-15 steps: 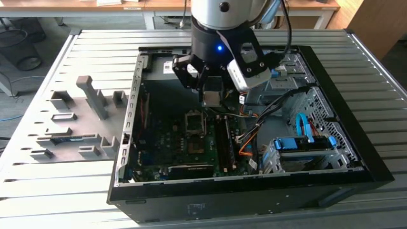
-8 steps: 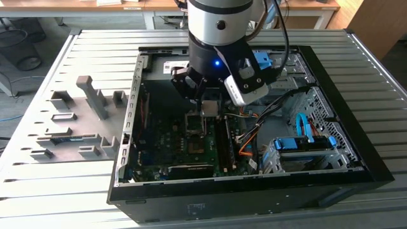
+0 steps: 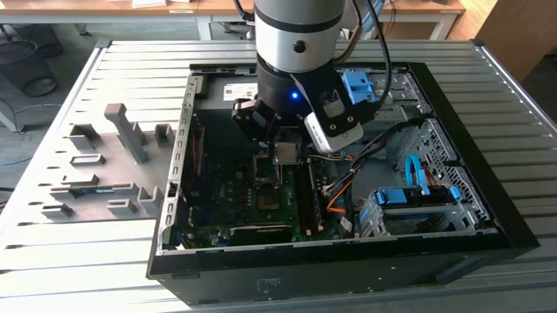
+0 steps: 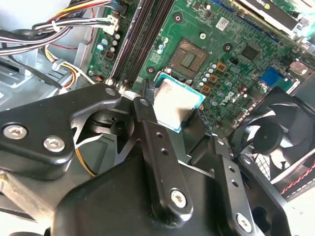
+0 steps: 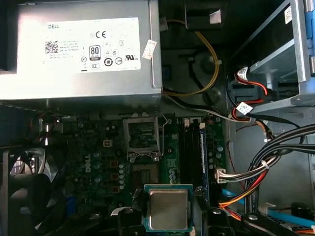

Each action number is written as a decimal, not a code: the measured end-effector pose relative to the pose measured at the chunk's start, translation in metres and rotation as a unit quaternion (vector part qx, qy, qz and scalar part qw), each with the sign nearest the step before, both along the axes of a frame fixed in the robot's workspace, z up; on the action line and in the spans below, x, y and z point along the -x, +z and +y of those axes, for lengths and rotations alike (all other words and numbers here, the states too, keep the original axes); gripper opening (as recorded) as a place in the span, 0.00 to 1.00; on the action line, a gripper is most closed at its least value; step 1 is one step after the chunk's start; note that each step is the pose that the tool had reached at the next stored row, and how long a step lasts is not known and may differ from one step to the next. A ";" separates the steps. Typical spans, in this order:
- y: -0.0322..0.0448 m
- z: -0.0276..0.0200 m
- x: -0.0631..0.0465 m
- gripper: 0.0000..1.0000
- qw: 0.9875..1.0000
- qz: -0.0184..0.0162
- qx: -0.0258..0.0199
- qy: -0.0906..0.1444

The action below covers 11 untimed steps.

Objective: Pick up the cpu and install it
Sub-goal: 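Pick up the cpu and move it towards the insertion slot, then place the cpu into insertion slot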

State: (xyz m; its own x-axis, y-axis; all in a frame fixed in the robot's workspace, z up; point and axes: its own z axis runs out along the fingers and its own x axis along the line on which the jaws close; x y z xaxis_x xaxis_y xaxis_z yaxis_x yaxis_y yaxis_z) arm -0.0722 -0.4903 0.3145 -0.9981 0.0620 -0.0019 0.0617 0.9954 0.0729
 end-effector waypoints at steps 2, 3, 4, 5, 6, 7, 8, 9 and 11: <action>-0.0004 0.0000 0.000 0.47 1.000 0.000 0.000 0.000; -0.0005 0.0000 0.000 0.47 1.000 0.000 0.000 0.000; -0.0006 0.0000 0.000 0.47 1.000 0.000 0.000 0.000; -0.0008 0.0000 0.001 0.47 1.000 0.000 0.000 0.000; -0.0011 0.0000 0.001 0.47 1.000 0.000 0.000 0.000; -0.0013 0.0000 0.001 0.47 1.000 0.000 0.000 0.000; -0.0014 0.0000 0.001 0.47 1.000 0.000 0.000 0.000; -0.0016 0.0000 0.001 0.47 1.000 0.000 0.000 0.000; -0.0021 0.0000 0.001 0.47 1.000 0.000 0.000 0.000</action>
